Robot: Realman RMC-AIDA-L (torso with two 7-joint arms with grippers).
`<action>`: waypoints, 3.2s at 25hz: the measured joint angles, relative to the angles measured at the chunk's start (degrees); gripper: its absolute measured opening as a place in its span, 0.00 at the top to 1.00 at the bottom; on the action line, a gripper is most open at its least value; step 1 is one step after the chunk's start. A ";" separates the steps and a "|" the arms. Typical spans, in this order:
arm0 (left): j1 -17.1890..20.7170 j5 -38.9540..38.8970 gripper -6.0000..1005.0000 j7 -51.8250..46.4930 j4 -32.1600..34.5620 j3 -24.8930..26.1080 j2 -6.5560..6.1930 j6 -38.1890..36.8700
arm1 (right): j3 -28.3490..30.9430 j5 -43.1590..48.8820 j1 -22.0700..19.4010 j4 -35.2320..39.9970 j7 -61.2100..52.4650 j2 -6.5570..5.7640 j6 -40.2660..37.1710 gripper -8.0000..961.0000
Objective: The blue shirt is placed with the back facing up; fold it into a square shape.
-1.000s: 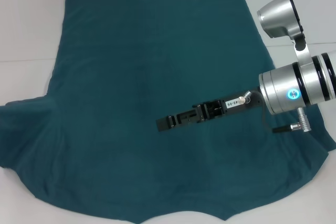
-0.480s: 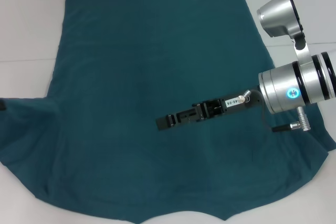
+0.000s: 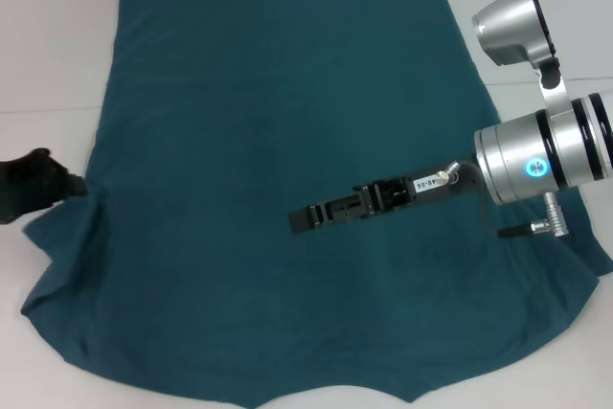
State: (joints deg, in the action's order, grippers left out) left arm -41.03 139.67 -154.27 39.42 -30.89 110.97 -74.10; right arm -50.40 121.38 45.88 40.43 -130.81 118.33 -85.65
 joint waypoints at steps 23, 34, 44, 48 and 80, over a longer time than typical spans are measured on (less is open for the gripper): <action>-7.95 -0.02 0.99 -3.89 -6.47 -12.42 2.88 9.81 | 1.87 -0.69 -1.23 -0.18 0.68 -0.24 0.58 0.07; -8.85 -0.36 0.96 -3.35 -6.51 -13.98 4.00 10.58 | 1.87 -0.54 -1.68 -0.27 0.72 -0.31 0.36 0.07; -7.98 -2.79 0.89 -3.48 -7.08 -11.16 3.71 10.34 | 1.82 -0.59 -2.36 -0.36 0.74 -0.29 0.13 0.07; -5.78 -8.12 0.81 -1.01 -6.16 -10.28 3.61 7.00 | 1.63 -0.58 -2.40 -0.36 0.74 -0.29 0.04 0.07; 14.87 -14.83 0.34 40.93 9.32 -0.60 9.67 -24.54 | 5.73 2.79 -3.62 0.10 -2.96 -7.68 3.99 0.08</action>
State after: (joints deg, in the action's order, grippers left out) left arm -26.16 124.84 -113.34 48.74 -31.49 120.64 -98.64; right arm -44.67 124.16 42.26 40.53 -133.77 110.65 -81.66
